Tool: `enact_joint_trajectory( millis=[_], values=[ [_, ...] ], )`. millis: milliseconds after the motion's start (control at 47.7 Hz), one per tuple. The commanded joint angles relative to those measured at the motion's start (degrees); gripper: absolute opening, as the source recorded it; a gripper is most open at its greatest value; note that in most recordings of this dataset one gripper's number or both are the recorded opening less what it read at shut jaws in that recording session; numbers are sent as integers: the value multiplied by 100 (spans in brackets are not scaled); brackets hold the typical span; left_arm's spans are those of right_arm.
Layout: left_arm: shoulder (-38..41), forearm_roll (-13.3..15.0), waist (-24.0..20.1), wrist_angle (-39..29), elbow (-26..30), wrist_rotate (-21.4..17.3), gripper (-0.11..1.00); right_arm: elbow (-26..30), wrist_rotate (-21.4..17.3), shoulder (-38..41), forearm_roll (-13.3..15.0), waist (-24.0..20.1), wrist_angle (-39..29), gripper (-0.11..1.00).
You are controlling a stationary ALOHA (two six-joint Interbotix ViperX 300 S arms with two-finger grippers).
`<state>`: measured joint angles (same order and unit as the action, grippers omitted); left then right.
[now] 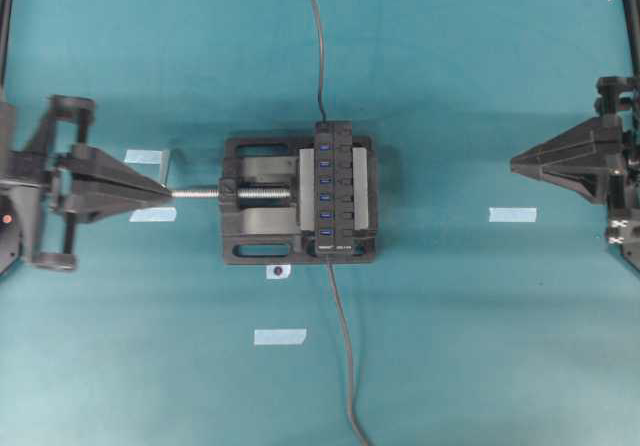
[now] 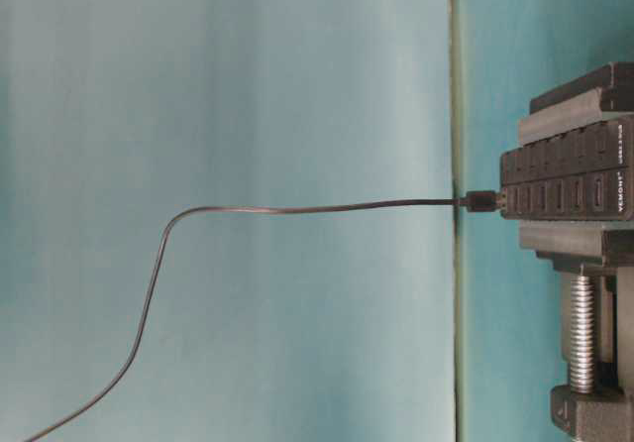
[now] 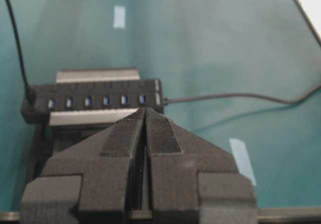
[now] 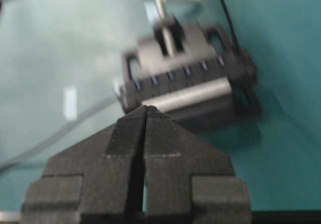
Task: Insert the USB into the front port of the fixed hub.
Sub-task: 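Lift the right gripper and swing it toward the USB hub, then move the right gripper over the black USB plug near the hub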
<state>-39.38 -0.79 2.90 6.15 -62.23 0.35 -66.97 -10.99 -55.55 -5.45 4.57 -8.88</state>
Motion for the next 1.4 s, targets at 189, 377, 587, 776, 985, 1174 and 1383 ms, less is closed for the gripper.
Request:
enact_joint_trajectory(
  millis=[189,377,587,776,985,1174,1383],
  values=[
    [422,-9,0,44,352,0,0,686,-35,431,642,255,-888,-4],
    [404,-18,9,26,352,0,0,888,-26,853,853,457,-905,-4],
    [422,-9,0,18,352,0,0,1292,-18,1547,1046,598,-958,-4],
    [431,-9,0,-9,343,0,0,1573,-9,2215,1143,694,-905,-4],
    [431,-9,0,-26,325,9,0,1890,9,2971,1230,694,-800,-4],
    [431,-9,0,-26,325,9,0,2162,26,3542,1459,738,-738,-4],
    [475,-9,0,-26,308,9,0,2329,35,3973,1477,1011,-439,-4]
  ],
)
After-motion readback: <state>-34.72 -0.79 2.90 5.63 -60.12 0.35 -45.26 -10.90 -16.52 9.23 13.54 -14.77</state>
